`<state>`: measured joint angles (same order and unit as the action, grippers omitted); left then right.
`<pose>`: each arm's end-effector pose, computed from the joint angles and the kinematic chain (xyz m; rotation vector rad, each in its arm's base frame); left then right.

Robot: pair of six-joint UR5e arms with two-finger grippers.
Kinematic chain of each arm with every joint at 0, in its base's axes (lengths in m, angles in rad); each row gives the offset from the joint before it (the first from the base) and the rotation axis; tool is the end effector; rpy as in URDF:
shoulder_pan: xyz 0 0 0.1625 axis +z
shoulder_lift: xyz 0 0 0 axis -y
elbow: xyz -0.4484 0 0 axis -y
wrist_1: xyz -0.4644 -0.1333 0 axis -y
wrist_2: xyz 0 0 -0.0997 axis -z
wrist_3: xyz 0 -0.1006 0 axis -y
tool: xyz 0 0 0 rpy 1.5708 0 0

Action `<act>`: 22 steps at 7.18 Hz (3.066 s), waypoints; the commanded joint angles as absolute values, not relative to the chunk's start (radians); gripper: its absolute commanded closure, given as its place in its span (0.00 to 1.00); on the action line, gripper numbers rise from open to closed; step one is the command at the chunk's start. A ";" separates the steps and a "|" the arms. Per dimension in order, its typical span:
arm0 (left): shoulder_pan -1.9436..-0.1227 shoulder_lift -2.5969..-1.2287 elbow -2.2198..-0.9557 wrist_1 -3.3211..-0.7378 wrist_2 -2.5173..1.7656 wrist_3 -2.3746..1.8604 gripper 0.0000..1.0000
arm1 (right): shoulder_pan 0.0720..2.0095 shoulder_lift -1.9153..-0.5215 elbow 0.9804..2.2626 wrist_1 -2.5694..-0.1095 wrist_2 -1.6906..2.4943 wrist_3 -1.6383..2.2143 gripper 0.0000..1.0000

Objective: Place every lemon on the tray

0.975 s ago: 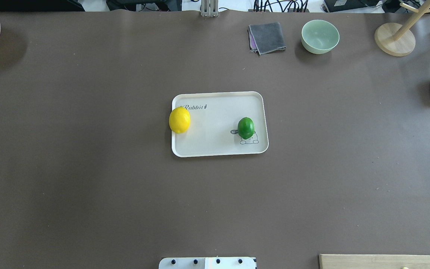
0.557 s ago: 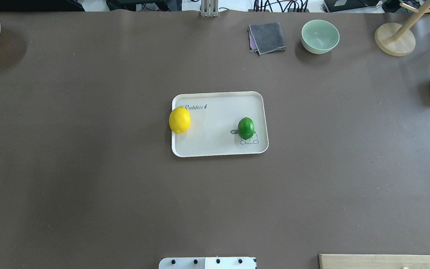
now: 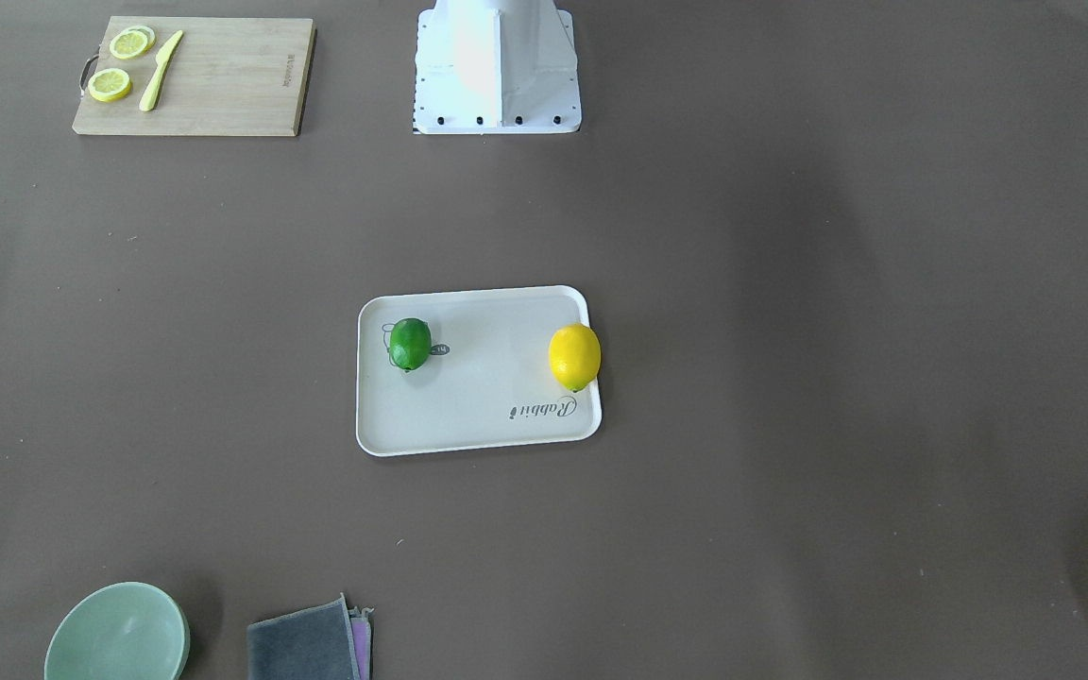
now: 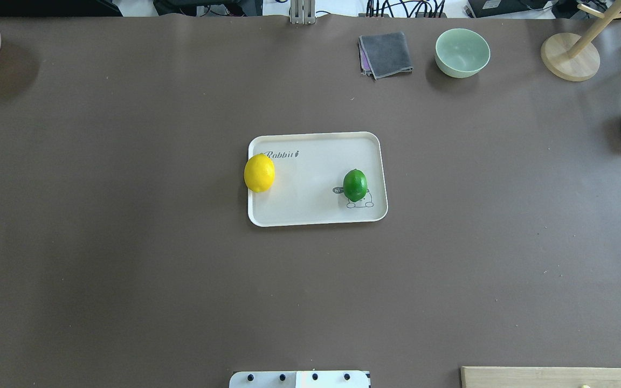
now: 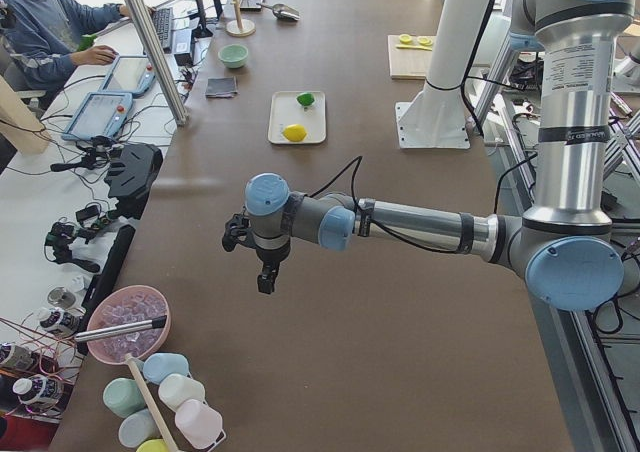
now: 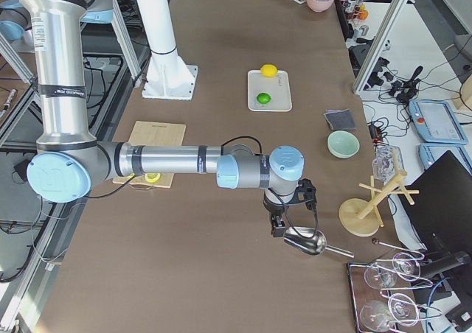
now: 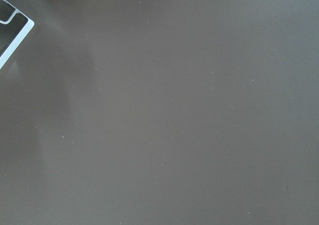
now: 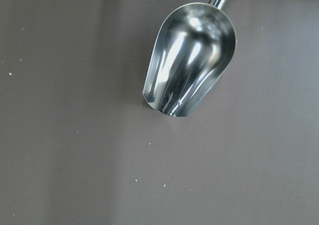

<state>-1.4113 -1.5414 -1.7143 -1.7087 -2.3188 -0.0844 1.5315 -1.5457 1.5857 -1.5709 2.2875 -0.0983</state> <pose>0.0254 -0.5663 0.6044 0.1480 0.7683 0.1655 0.0445 -0.5801 0.6640 0.0594 -0.7158 -0.1459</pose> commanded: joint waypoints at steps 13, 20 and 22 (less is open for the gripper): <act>-1.419 -1.543 -1.692 -1.703 -2.289 -0.094 0.02 | 1.536 -1.577 1.592 -1.560 2.312 -0.104 0.00; -1.477 -1.558 -1.635 -1.713 -2.381 -0.123 0.02 | 1.536 -1.591 1.600 -1.554 2.304 -0.100 0.00; -1.479 -1.552 -1.649 -1.713 -2.385 -0.121 0.02 | 1.535 -1.569 1.606 -1.554 2.307 -0.090 0.00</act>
